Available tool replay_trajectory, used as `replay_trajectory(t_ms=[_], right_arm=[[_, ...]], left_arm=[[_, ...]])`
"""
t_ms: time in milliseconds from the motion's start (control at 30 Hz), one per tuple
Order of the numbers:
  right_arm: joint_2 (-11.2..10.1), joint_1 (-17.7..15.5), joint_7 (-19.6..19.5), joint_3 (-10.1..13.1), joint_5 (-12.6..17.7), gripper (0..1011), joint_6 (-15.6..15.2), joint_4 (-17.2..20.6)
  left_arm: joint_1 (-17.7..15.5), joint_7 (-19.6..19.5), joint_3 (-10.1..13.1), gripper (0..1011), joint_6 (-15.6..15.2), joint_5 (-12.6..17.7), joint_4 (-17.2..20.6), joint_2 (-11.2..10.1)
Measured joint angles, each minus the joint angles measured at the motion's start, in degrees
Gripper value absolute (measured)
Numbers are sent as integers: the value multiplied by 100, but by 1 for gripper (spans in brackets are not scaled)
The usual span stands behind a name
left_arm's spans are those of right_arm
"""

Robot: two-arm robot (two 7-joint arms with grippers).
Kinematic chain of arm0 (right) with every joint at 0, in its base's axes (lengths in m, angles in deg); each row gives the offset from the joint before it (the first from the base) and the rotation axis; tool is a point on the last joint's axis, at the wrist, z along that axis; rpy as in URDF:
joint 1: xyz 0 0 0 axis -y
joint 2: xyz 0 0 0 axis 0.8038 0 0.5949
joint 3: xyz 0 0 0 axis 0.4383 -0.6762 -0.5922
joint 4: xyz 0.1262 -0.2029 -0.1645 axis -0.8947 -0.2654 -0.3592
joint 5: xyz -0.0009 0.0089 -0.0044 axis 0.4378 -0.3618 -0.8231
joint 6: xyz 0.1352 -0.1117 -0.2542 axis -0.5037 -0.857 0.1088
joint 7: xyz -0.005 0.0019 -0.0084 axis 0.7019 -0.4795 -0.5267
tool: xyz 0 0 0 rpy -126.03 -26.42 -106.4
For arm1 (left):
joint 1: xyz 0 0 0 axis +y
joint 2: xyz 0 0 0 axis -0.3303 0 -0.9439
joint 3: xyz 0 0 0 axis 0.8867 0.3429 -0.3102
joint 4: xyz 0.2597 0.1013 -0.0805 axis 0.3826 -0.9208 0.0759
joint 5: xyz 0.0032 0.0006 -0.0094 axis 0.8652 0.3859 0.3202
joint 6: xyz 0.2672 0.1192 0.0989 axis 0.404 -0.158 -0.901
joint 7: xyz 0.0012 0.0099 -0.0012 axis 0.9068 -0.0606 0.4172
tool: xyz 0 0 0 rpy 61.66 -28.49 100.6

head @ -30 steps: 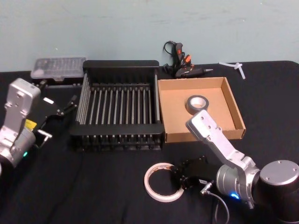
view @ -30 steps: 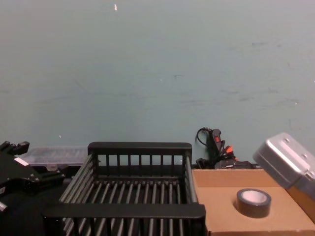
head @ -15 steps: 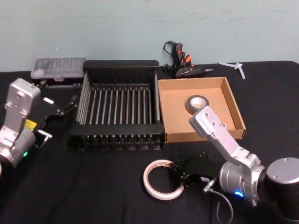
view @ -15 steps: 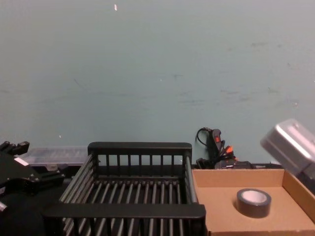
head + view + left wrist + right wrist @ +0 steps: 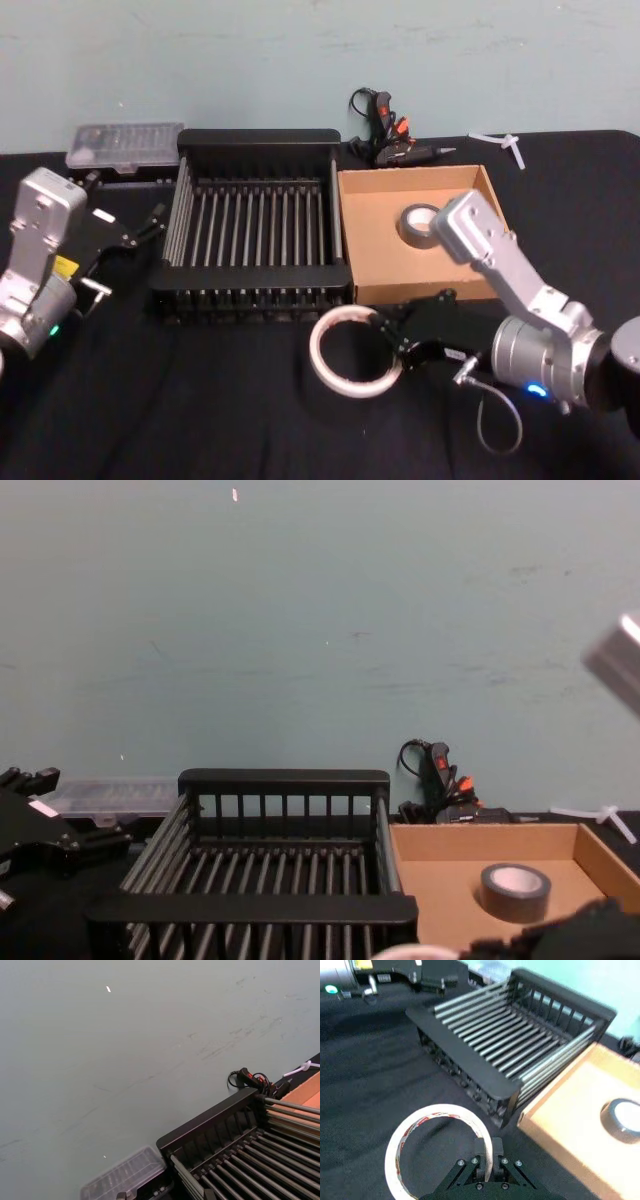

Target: Pick up the white tape and place it into the black box , Pick up the silver tape and place it into the brown box.

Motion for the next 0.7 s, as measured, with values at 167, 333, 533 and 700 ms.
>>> replay_trajectory(t_ms=[167,333,533,700], right_arm=[[-57,60,-28,80,94,92,93,137],[-49,201,-102,116,175,92,172,153],[27,488,-180,61,192,92,211,-21],[206,901,-271,-31,172,92,222,-406]], left_arm=[[0,0,0,1001,0,0,0,0],[0,0,0,1001,0,0,0,0],[0,0,0,1001,0,0,0,0],[0,0,0,1001,0,0,0,0]])
